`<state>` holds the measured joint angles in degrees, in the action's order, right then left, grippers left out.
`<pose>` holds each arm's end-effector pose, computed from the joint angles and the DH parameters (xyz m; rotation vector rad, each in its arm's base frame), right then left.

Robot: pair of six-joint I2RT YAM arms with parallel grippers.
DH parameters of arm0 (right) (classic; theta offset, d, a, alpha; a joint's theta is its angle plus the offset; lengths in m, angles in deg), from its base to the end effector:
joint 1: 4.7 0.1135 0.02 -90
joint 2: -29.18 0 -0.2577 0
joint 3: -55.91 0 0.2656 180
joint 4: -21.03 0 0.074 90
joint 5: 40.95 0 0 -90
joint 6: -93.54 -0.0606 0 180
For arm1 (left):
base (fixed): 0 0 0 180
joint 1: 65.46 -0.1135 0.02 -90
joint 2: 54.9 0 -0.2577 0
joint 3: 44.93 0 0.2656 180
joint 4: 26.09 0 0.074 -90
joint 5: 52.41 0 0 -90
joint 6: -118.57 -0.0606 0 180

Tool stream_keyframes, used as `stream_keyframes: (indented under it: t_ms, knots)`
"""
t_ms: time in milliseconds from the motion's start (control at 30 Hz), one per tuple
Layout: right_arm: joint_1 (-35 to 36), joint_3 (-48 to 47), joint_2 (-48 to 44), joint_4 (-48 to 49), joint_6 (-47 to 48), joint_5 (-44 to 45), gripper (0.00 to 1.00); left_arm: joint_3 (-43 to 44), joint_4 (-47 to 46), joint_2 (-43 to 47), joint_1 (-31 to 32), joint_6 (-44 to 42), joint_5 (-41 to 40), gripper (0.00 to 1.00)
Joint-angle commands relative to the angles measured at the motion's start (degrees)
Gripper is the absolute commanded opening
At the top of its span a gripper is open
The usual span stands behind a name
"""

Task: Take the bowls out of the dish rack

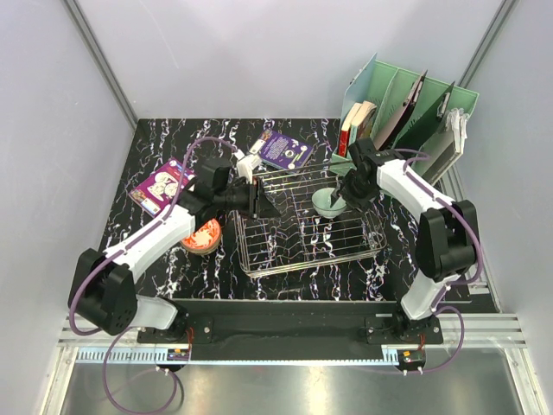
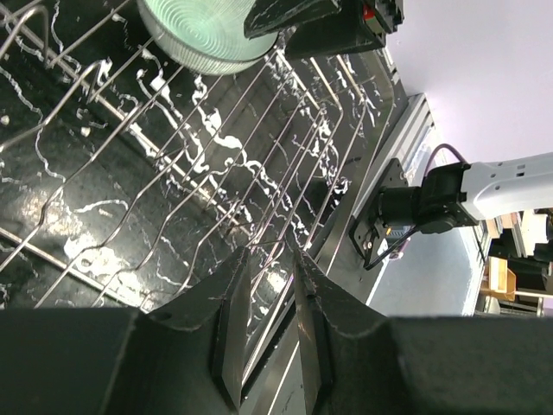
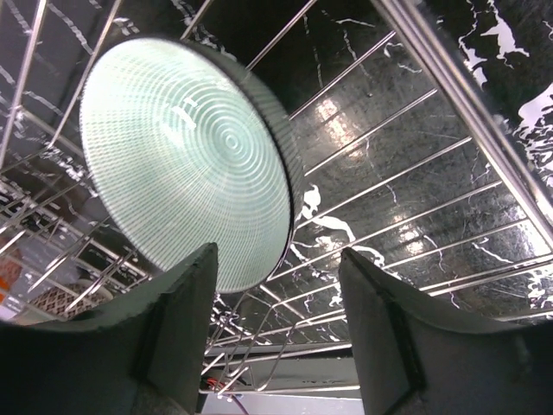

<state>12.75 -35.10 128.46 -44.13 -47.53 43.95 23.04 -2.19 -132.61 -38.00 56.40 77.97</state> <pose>0.3444 0.1139 0.2008 0.8298 2.8125 0.3483 0.2720 -0.1856 0.2538 0.4362 2.2522 -1.2927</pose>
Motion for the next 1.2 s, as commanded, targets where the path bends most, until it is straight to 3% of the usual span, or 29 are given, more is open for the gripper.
stream_keyframes:
  t_ms: [0, 67, 167, 200, 267, 300, 400, 600, 900, 1167]
  knots:
    - [-0.4, -0.9, 2.0, 1.2, -0.8, 1.5, 0.63, -1.3, -1.4, 2.9, -0.4, -0.9, -1.1, 0.29]
    - [-0.4, -1.4, 3.1, 1.3, -0.8, 1.5, 0.60, -1.8, -1.3, 3.5, -0.4, -0.9, -1.2, 0.29]
    - [-0.4, -1.7, 4.2, 1.6, -0.9, 1.6, 0.47, -2.4, -1.1, 4.3, -0.7, -0.9, -1.4, 0.29]
    - [-0.4, -1.7, 4.2, 1.6, -0.8, 1.8, 0.32, -2.5, -1.0, 4.5, -0.9, -1.0, -1.4, 0.29]
    - [-0.4, -1.8, 4.5, 1.7, -0.7, 1.9, 0.19, -2.8, -0.9, 4.8, -1.0, -1.0, -1.4, 0.29]
    - [-0.3, -1.9, 4.7, 1.7, -0.3, 1.9, 0.07, -2.9, -0.7, 4.9, -1.2, -1.1, -1.4, 0.29]
    - [-0.4, -1.9, 5.2, 1.6, 0.4, 1.6, 0.00, -3.4, -0.6, 5.3, -1.5, -1.4, -1.4, 0.29]
    - [-0.4, -1.3, 4.9, 1.7, 1.9, -0.1, 0.00, -3.8, 0.0, 5.9, -2.1, -1.7, -1.7, 0.29]
    - [-0.4, -4.4, -3.1, 0.7, 2.7, 0.1, 0.00, -4.0, 0.5, 6.1, -2.5, -2.0, -3.3, 0.29]
    - [-1.1, -10.4, -15.0, -9.5, 0.7, 9.2, 0.00, -3.6, -0.4, 6.6, -2.5, -1.3, -2.7, 0.29]
